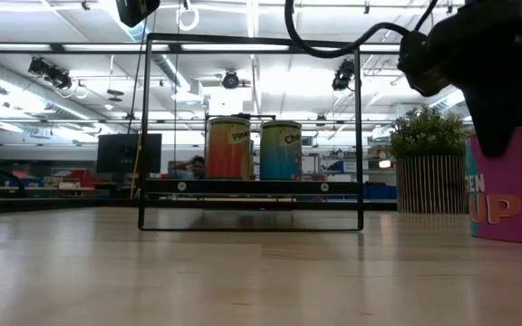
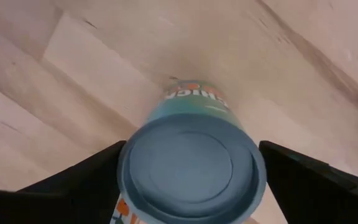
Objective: Pick and place cans onto a shelf
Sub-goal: Put the pink can on the shelf
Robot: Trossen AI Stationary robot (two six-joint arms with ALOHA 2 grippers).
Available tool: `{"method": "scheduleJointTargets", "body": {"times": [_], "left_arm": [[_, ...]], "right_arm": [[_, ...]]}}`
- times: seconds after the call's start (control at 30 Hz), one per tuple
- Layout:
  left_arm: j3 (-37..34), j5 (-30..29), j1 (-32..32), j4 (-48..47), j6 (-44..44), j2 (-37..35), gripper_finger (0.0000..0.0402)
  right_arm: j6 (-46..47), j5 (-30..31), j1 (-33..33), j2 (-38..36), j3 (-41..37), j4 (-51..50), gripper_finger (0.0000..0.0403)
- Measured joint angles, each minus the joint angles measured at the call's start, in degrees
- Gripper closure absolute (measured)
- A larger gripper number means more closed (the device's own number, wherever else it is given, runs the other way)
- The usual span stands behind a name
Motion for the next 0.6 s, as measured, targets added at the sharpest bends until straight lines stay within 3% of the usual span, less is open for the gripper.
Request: {"method": "scheduleJointTargets", "body": {"times": [0.37,0.6], "left_arm": [[0.0,-0.6,-0.3,0.4,0.2,-3.4,0.0279],[0.1,-2.6,-0.3,0.3,1.7,-10.1,0.0279]], "right_arm": [[-7.6,3.0,-0.4,0.0,0.0,-0.9,0.0102],[-18.6,1.7,-4.7,-2.4,0.0,-6.5,0.0103]]}}
